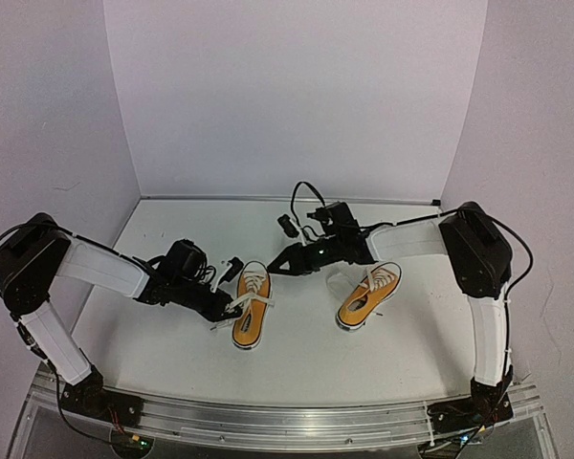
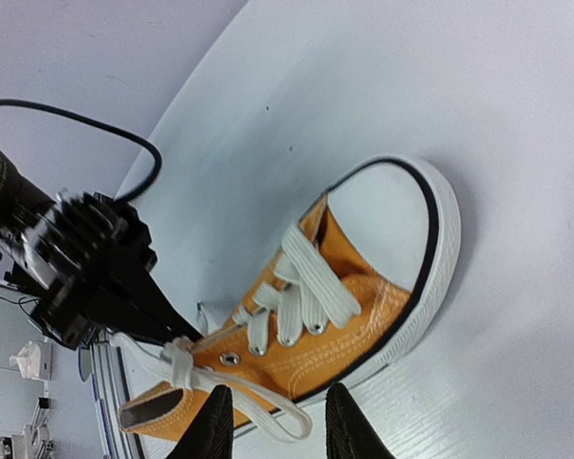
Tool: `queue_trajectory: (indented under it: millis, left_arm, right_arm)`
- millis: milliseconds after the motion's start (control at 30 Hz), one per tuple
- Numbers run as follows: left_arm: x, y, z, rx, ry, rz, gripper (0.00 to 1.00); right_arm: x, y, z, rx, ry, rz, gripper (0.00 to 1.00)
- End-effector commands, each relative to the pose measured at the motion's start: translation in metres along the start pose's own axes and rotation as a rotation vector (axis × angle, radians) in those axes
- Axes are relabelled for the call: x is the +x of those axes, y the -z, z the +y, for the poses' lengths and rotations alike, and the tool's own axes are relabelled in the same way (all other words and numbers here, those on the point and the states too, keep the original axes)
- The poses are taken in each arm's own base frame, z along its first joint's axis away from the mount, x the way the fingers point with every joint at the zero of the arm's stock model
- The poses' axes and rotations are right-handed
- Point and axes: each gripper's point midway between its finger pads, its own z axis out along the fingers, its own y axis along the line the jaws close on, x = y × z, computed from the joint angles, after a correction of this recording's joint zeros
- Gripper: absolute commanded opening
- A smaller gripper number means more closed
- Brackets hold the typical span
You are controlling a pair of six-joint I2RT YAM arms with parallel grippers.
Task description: Tie the shoes
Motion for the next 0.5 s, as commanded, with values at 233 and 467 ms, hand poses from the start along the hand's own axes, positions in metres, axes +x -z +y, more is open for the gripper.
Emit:
queue_trajectory:
  millis: [233, 467]
  left_arm:
    - [-0.014, -0.005, -0.007, 0.032, -0.039, -0.018, 0.0]
    - [-0.014, -0.005, -0.007, 0.034, -0.041, -0.017, 0.0]
  right_arm:
    - [0.036, -0.04, -0.001, -0.047, 0.051, 0.105, 0.31]
    - [0.054, -0.041, 0.01, -0.076, 0.082, 0.151, 0.31]
